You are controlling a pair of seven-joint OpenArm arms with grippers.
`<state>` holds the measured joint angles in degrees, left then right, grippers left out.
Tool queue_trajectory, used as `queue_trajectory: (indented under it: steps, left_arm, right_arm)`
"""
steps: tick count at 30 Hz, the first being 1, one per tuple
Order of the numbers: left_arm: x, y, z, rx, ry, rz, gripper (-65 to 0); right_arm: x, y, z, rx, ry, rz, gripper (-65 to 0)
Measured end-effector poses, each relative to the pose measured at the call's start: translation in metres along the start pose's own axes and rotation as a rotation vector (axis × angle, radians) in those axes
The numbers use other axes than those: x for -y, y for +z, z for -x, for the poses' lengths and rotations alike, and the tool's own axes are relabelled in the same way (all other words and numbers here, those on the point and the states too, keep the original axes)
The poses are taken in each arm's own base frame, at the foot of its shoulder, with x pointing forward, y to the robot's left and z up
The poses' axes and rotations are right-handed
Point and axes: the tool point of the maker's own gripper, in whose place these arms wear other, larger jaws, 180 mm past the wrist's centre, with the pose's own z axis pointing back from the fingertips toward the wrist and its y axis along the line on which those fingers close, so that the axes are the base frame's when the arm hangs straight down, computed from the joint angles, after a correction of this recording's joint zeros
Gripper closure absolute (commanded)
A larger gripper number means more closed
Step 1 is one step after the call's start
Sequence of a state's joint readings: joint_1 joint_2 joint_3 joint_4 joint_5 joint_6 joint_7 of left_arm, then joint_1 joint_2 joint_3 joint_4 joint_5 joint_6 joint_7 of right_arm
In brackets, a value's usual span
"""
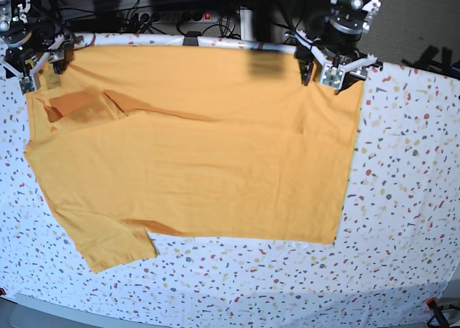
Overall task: Fold the T-shirt properly
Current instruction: 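Lower the shirt edge and hold both grippers at the edge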
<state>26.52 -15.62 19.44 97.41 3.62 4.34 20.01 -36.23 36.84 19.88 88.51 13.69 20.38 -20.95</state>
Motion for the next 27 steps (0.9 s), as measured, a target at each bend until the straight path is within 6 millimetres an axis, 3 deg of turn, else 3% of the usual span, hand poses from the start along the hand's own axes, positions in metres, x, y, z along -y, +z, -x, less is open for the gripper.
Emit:
queue_trajectory:
  steps: [12, 27]
  left_arm:
    - [-0.005, 0.000, -0.001, 0.005, -0.030, -0.032, -37.1]
    - [-0.005, 0.002, 0.000, -0.016, -0.028, -0.033, -37.1]
  right_arm:
    - [-0.003, 0.006, 0.011, -0.030, 0.013, -0.010, -39.0]
    - [-0.005, 0.011, 0.003, -0.036, 0.043, -0.010, -39.0]
